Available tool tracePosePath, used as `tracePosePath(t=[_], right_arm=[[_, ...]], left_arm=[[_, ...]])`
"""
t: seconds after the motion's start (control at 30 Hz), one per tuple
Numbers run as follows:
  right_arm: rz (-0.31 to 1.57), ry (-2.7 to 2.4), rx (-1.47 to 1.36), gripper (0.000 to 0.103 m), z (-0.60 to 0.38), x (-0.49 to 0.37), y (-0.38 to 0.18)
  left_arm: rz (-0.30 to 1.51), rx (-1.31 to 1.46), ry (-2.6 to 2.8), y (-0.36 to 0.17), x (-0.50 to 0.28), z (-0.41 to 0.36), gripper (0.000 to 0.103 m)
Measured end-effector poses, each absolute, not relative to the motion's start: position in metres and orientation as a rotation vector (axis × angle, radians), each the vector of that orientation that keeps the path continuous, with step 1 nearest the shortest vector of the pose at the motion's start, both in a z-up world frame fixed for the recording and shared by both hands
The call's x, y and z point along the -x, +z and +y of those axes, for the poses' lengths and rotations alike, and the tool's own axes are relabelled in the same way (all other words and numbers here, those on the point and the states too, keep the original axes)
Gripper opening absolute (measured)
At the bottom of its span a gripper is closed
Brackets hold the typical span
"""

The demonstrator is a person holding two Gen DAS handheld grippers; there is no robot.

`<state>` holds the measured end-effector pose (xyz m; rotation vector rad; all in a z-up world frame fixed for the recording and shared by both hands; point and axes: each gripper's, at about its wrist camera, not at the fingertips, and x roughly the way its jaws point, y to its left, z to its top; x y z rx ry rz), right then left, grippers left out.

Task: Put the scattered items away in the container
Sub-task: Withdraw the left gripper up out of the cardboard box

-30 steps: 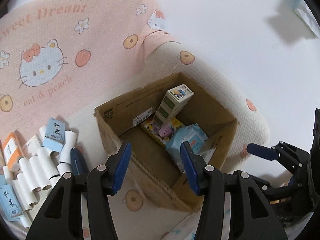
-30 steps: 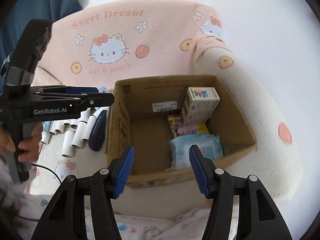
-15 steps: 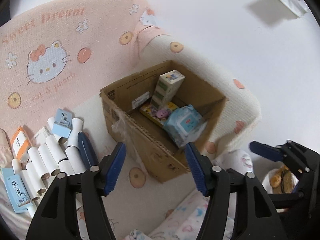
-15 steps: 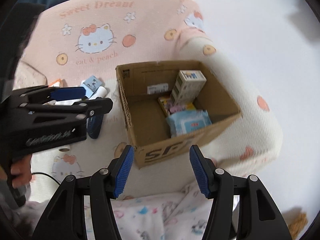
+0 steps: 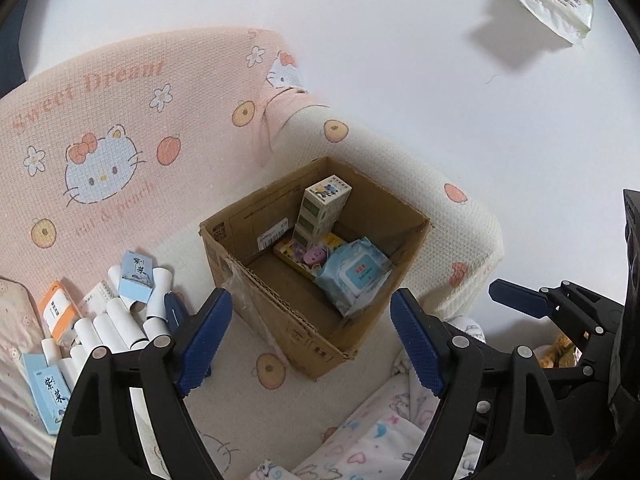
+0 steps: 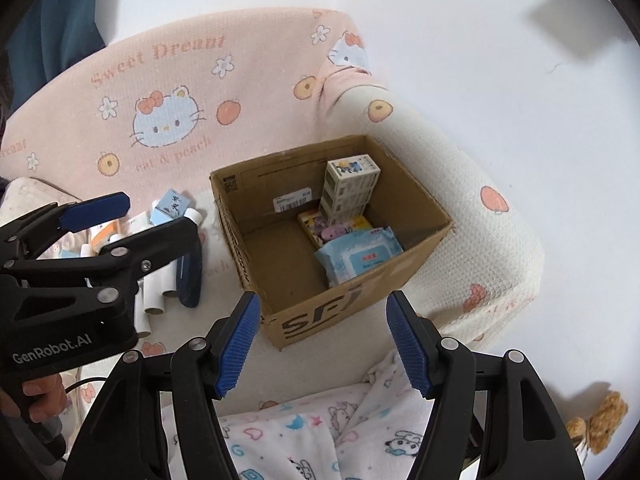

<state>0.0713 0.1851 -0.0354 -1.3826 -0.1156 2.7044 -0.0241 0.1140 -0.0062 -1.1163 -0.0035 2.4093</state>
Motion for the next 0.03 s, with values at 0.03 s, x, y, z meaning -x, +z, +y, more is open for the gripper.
tracePosePath(t=[0.03], right_arm=[[-0.118, 2.708, 1.379, 0.064, 0.1849, -0.0724, -0.0346]], left_arm=[[0.004, 1.115, 2.414, -0.0054, 0.0225, 0.1152, 0.084]])
